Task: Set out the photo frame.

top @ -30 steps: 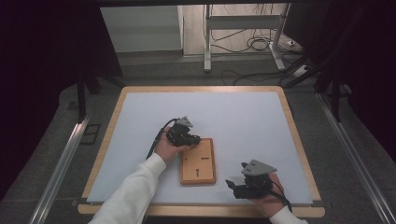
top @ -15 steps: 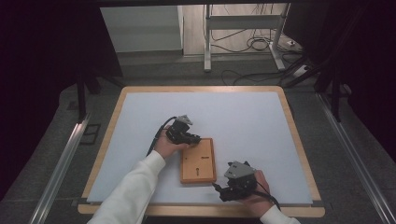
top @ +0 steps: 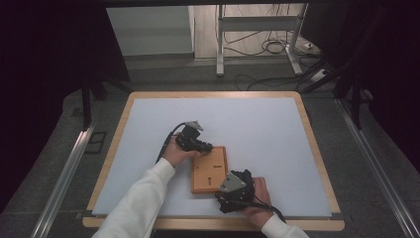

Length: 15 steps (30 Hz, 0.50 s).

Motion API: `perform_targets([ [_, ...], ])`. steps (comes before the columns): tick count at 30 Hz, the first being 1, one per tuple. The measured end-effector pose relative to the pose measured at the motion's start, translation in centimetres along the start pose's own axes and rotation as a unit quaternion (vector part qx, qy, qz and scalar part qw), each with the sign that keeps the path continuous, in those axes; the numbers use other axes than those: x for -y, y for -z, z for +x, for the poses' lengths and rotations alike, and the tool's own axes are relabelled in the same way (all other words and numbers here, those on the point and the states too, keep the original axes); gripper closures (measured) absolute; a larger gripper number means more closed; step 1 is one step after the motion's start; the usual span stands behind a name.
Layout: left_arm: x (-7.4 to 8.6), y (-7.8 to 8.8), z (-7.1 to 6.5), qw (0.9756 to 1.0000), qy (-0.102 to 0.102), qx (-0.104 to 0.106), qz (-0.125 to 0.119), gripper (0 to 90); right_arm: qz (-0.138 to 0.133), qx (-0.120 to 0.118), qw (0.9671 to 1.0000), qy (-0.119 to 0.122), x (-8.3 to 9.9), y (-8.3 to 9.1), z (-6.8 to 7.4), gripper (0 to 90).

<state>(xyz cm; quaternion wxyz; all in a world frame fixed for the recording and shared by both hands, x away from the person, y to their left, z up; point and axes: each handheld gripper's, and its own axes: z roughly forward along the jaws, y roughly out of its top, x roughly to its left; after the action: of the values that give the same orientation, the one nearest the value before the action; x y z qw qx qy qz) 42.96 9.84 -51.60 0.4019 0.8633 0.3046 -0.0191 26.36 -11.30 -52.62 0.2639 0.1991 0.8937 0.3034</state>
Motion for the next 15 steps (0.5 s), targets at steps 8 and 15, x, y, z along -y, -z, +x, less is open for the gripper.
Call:
perform_targets([
  [8, -0.1, 0.0, 0.2, 1.0000, 0.007, 0.003, -0.001, 83.8, -0.005, 0.040, 0.9987, 0.033, -0.6, -0.7, 0.7, 11.8],
  [15, -0.1, 0.0, -0.2, 0.9999, 0.001, -0.016, -0.003, 84.0, -0.029, 0.058, 0.9961, 0.060, -1.4, -0.1, 1.1, 19.1],
])
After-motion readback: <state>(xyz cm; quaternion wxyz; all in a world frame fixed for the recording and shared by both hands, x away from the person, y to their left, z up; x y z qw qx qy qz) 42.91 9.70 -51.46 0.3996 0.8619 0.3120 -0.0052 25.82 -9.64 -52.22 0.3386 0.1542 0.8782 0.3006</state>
